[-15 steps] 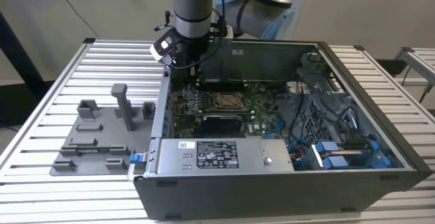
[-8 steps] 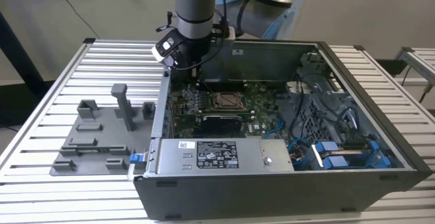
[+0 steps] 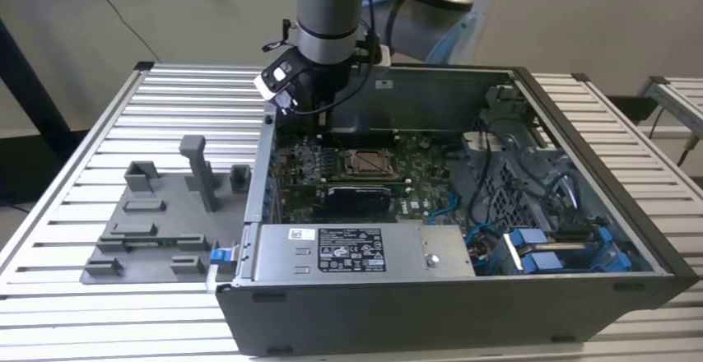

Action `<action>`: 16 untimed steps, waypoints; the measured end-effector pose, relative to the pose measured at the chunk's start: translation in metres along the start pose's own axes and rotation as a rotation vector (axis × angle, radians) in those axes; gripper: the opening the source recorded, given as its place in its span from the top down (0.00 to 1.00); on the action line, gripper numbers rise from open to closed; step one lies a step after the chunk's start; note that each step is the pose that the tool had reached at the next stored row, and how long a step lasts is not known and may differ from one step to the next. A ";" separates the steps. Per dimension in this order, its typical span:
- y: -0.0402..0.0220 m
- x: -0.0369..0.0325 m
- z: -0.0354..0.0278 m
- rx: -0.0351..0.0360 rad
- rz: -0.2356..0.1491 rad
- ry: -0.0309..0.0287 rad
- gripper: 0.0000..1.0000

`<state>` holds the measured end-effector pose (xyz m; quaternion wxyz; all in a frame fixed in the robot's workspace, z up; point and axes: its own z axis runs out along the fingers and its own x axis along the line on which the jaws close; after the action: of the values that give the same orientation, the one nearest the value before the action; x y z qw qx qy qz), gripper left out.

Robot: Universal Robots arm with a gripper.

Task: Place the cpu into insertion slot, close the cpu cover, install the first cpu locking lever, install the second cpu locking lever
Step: 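Install the first cpu locking lever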

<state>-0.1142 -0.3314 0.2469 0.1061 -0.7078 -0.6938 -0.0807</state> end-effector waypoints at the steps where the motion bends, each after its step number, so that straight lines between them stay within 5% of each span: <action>1: 0.0023 -0.0003 -0.0003 0.0030 0.001 0.0005 0.89; 16: 0.0410 -0.0019 -0.0039 0.0352 0.009 0.0187 0.89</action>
<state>-0.0732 -0.3349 0.2486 0.1253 -0.7080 -0.6910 -0.0746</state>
